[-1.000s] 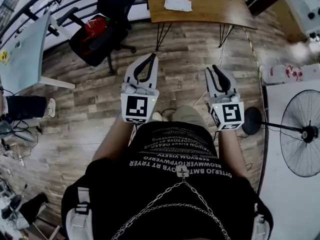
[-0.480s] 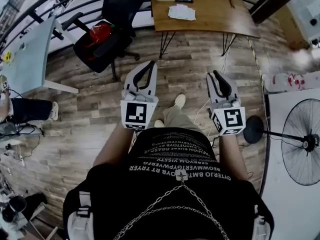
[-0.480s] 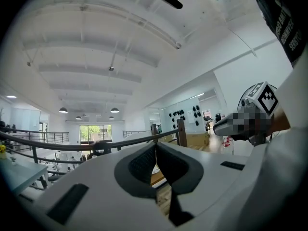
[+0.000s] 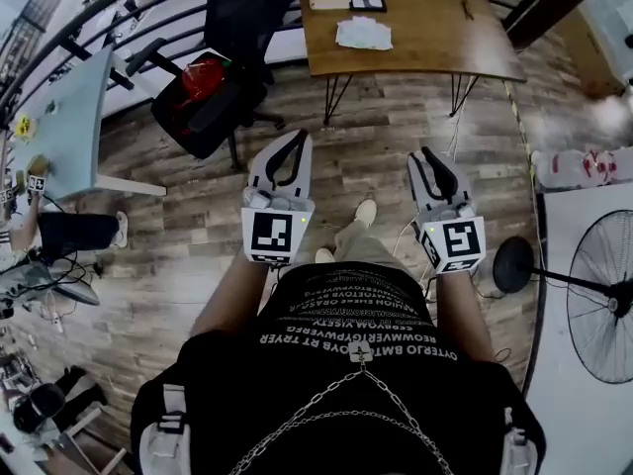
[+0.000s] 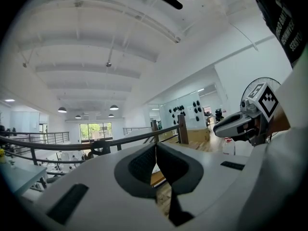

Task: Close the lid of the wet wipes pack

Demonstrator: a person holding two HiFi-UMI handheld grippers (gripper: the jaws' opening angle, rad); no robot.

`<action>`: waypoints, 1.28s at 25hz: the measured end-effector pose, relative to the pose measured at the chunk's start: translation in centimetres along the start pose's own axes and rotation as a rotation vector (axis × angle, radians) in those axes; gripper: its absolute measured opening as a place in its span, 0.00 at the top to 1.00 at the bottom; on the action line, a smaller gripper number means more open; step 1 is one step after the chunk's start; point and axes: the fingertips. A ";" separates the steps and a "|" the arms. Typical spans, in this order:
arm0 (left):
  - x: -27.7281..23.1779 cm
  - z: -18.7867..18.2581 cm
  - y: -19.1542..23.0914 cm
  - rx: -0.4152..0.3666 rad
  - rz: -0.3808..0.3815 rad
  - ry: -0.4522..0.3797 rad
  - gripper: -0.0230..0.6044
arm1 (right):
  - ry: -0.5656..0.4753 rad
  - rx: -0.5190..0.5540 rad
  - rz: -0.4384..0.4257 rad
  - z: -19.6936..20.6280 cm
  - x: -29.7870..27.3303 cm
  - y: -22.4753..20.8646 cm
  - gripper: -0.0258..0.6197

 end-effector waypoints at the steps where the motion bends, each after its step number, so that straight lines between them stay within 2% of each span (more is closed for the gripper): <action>1: -0.6 0.4 0.2 0.002 -0.004 0.008 0.92 | 0.002 0.000 -0.003 0.2 -0.6 -0.5 0.81; 12: -8.3 2.3 1.6 0.016 -0.019 0.023 0.92 | 0.012 -0.032 -0.058 1.5 -6.9 -5.3 0.81; 32: -21.3 2.5 0.4 -0.028 -0.076 0.014 0.92 | -0.030 -0.043 -0.123 2.3 -13.1 -17.7 0.81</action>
Point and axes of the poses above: the fingertips, and each gripper's own axes: x backward along the fingers, y to its left, z out of its underside, and after that the axes turned 15 degrees about -y, right-handed
